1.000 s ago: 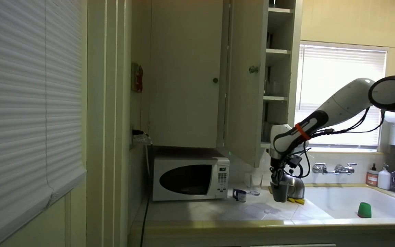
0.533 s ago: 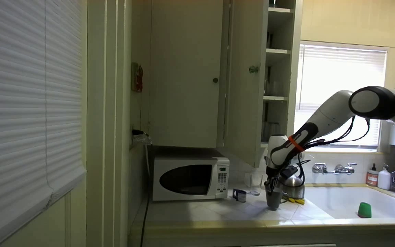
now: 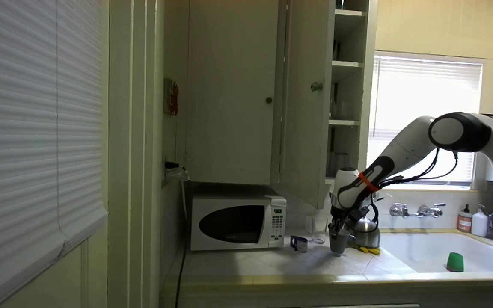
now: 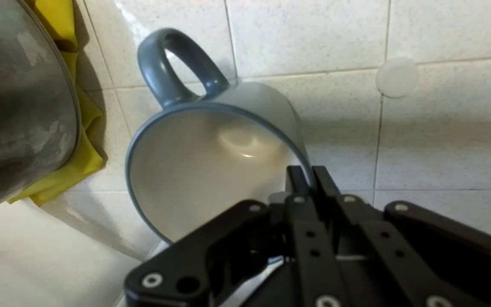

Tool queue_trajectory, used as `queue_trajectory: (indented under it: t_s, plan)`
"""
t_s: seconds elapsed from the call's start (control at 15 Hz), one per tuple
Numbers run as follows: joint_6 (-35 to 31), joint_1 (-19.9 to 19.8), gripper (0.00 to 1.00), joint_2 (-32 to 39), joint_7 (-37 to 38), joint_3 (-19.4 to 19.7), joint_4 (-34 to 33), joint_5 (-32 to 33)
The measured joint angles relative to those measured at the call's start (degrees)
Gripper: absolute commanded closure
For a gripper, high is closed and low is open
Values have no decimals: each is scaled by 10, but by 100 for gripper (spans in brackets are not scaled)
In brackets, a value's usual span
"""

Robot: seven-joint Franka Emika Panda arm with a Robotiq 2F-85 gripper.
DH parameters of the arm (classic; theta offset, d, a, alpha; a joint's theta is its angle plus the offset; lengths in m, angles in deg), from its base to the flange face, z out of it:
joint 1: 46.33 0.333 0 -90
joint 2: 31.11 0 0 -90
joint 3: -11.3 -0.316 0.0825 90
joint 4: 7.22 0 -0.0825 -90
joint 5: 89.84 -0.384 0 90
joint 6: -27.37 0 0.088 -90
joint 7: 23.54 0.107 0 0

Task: Remove the grey mug from the middle shelf of the cabinet and put it on the counter

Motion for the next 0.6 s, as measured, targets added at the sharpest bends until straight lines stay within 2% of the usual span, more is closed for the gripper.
queue_trajectory:
  t_s: [0.6]
  plan:
    - [-42, 0, 98, 28, -1, 11, -3, 32]
